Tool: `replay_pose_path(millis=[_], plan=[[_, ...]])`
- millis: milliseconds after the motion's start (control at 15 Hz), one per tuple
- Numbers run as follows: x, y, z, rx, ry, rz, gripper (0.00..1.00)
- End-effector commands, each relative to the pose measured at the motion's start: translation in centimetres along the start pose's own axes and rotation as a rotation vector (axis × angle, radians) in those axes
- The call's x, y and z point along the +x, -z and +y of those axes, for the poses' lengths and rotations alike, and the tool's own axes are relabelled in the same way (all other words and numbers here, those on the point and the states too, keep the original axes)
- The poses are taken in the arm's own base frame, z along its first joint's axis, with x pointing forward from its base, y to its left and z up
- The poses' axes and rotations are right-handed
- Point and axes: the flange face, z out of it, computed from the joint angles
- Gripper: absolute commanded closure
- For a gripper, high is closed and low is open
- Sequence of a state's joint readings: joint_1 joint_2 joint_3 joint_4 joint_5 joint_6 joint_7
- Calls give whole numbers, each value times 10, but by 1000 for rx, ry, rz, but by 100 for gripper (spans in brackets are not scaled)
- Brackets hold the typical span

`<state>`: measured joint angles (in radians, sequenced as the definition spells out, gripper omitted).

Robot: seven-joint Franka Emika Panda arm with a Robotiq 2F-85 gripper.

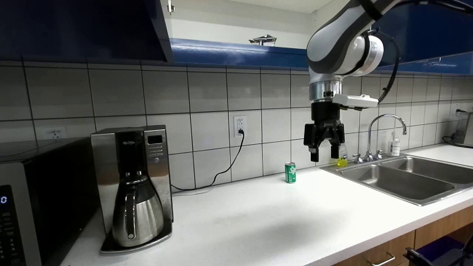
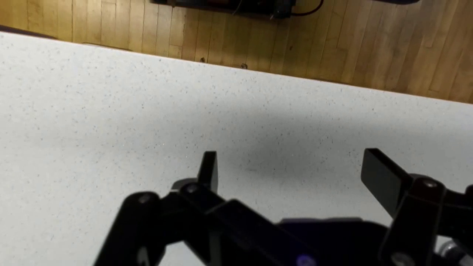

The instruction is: Put the black snack pack in the top cabinet

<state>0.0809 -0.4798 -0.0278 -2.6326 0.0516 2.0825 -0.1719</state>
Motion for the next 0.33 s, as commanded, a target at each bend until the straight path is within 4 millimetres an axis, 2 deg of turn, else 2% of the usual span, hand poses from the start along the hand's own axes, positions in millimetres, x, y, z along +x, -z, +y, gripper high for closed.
replay_pose_path(millis=[0, 267], plan=[[-2, -9, 1, 6, 1, -18, 0], [-2, -18, 2, 11, 0, -33, 0]])
